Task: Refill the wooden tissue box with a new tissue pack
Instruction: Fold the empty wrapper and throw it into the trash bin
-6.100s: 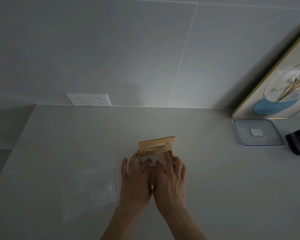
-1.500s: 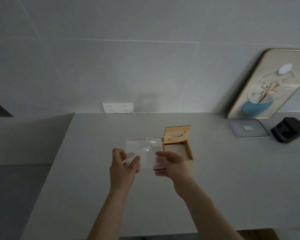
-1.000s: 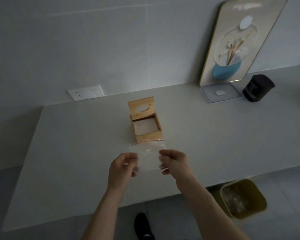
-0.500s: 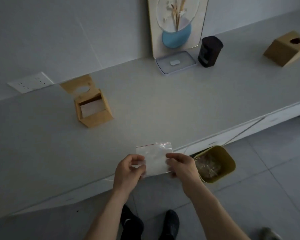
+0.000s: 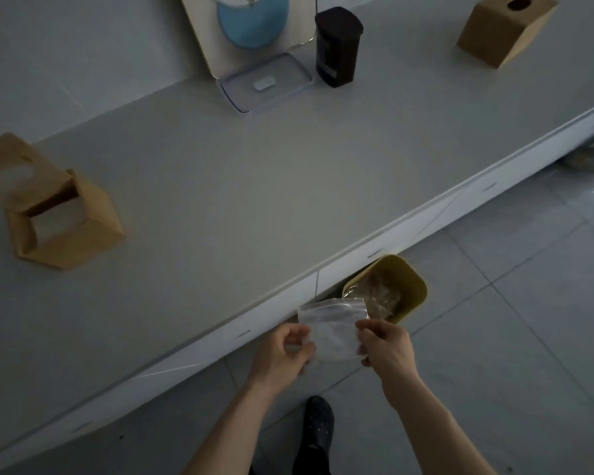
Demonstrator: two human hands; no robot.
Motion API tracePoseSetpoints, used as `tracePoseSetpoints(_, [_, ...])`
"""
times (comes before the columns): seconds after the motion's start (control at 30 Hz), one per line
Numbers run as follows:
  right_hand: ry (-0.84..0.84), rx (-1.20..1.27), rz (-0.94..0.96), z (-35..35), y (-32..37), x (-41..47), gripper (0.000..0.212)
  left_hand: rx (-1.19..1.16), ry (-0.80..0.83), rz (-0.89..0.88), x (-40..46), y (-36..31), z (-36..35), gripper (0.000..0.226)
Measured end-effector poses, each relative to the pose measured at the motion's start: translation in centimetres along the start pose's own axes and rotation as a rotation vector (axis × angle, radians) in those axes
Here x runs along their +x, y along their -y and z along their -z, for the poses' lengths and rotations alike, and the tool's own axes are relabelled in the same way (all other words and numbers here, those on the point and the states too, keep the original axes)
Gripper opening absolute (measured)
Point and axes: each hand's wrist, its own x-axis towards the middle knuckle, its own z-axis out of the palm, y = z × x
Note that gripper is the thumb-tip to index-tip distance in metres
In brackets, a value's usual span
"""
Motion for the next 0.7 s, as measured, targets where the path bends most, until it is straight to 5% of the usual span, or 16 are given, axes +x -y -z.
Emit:
tracePoseSetpoints(0.33, [-0.131, 0.050, -0.095, 3.0, -2.7, 9.0, 0.038, 0.159, 0.104, -0.019, 7.3, 0.5, -5.1, 0.031])
tracePoseSetpoints(0.57, [-0.045, 0.129, -0.161, 3.1, -3.0, 14.9, 0.046, 0.202, 0.133, -0.002, 12.2, 1.6, -8.3, 0.026])
tracePoseSetpoints(0.7, [0.041, 0.059, -0.169, 3.2, -4.2, 16.9, 0.061, 0.228, 0.174, -0.015, 13.7, 2.0, -9.3, 0.045])
